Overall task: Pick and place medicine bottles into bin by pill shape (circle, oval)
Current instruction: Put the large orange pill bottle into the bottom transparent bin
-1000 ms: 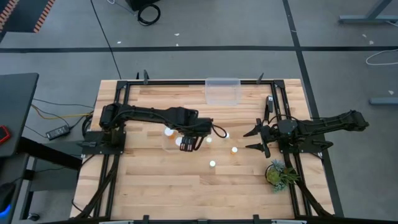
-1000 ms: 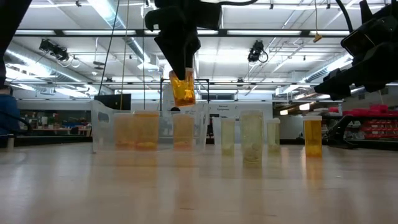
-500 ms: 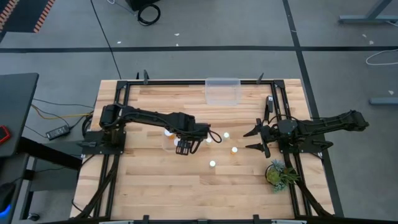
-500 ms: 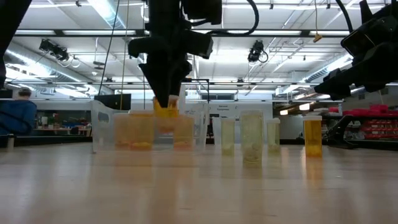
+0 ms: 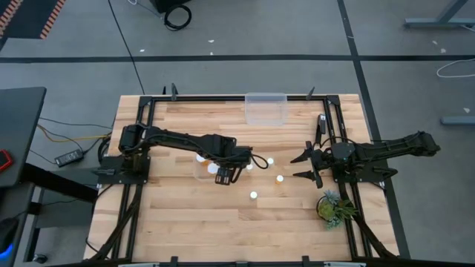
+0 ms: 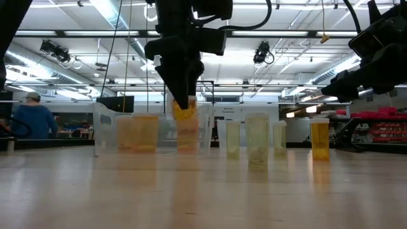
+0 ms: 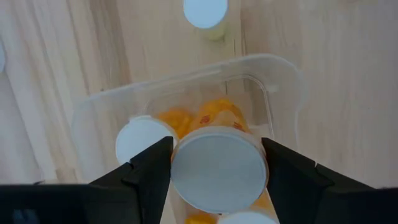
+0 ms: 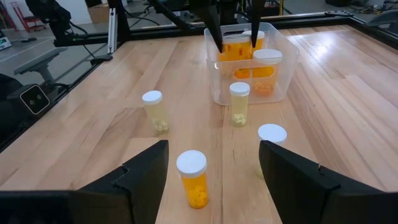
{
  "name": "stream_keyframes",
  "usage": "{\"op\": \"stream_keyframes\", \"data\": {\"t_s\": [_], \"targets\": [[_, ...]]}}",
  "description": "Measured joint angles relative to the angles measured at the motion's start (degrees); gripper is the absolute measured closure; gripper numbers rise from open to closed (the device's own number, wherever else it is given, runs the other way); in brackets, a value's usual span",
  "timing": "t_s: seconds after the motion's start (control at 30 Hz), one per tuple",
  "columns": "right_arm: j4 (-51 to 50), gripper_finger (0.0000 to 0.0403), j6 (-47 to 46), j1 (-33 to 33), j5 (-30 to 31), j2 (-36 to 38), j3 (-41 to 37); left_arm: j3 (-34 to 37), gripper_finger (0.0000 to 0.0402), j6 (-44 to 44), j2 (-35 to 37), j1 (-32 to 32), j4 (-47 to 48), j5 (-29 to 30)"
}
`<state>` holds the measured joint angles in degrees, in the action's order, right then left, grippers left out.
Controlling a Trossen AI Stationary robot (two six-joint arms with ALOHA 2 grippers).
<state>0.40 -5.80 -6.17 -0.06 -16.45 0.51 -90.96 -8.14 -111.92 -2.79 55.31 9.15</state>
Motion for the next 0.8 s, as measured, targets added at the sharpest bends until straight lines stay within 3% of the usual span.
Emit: {"op": "stream_keyframes", "data": {"t_s": [0.2, 0.5, 0.8], "targets": [[0.0, 0.0146, 0.0, 0.0, 0.0, 0.0, 0.0, 1.6, 0.0162, 0.5, 0.0, 0.0, -3.3, -3.3], [0.0, 0.0146, 0.0, 0.0, 0.0, 0.0, 0.0, 3.3, 0.0168, 0.5, 0.0, 0.1, -2.4, -3.5], [0.0, 0.0146, 0.0, 0.0, 0.0, 0.0, 0.0, 3.3, 0.0133, 0.2, 0.0, -0.6, -2.3, -4.3]]}}
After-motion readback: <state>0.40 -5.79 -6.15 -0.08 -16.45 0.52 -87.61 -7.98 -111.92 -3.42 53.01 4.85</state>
